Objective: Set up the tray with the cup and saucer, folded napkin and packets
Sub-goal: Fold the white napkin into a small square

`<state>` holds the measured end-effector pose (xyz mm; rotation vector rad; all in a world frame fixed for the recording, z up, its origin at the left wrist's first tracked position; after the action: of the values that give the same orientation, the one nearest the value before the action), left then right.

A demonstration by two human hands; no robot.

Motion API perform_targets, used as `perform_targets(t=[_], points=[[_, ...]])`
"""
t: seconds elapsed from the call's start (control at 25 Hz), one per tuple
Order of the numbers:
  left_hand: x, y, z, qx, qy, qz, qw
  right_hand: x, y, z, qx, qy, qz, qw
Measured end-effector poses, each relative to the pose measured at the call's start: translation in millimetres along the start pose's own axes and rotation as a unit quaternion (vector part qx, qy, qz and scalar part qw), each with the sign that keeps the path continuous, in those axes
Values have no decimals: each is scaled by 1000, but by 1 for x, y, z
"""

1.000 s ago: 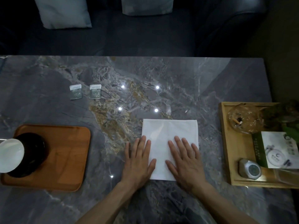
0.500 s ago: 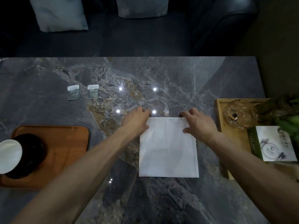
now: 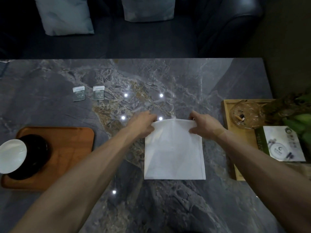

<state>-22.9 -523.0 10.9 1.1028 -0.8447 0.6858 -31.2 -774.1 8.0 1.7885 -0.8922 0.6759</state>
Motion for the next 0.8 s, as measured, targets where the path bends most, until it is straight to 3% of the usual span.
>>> perform_targets(t=[0.24,0.52,0.8], points=[[9,39,-2,-47,87,99,990,20,44,-6,85,10,73,994],[-5,109,9,-104,85,205,970,11,106,-9,120,-17,136,983],[-50,148,17,-80,89,166,979,-39,141,-3,101,-17,156,983]])
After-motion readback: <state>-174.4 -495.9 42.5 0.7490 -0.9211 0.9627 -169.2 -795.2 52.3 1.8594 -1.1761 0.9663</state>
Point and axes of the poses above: each hand's wrist, its own y-axis away from the middle knuckle, its own x-axis out of the back of the hand, z = x × y, the point moved 1 cm from there along -y, towards the middle knuckle, and after that the axes turned 3 degrees about x, right-handed, at the moved point
